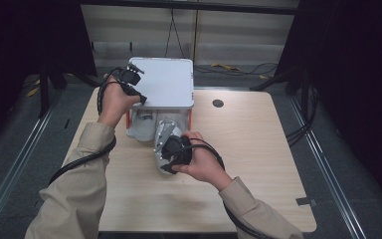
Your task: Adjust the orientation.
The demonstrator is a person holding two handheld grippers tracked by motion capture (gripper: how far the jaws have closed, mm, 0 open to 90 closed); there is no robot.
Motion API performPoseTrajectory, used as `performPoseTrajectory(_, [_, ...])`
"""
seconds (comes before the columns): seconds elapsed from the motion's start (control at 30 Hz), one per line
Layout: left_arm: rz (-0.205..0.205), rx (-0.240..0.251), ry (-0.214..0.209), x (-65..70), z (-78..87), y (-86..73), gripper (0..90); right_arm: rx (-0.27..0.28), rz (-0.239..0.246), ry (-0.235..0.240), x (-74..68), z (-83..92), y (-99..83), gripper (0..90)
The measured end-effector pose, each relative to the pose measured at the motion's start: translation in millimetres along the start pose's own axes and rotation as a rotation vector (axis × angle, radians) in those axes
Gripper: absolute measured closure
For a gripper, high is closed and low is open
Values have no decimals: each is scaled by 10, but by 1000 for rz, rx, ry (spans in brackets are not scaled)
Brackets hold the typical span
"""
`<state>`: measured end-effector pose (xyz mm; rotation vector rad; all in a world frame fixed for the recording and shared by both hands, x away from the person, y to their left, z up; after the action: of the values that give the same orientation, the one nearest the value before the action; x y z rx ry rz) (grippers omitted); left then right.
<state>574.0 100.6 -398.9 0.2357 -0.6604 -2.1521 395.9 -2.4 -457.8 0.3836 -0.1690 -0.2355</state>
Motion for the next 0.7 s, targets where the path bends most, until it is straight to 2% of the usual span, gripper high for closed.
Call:
performPoseTrajectory(0.17, [-2, 2, 6, 4, 0, -1, 900, -38, 45, 63, -146, -112, -3, 580])
performPoseTrajectory(0.27, [2, 5, 5, 5, 0, -2, 900, -53, 12, 107, -196, -259, -34, 693])
performPoseTrajectory(0.4, [7, 10, 1, 4, -1, -4, 900, -69, -41, 96, -149, -483, -114, 900])
performPoseTrajectory(0.57, [3, 13, 8, 10, -3, -4, 900, -81, -43, 18, -24, -603, -161, 900])
performPoseTrajectory(0.6, [-1, 13, 7, 5, -1, -6, 900, -76, -66, 34, -30, -598, -158, 900])
performPoseTrajectory(0.7, [3, 16, 2, 1, -1, -8, 900, -74, -69, 32, -14, -572, -154, 900])
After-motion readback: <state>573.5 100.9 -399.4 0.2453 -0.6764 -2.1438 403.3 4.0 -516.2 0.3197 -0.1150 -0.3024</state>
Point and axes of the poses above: each handheld gripper's, and its own axes: z roughly backward along the jaws, y roughly out of its top, x roughly to its right, the point moved 9 cm from there along -z, roughly forward along the jaws, and after that the axes turned 5 degrees about -x, right-handed, at the moved point
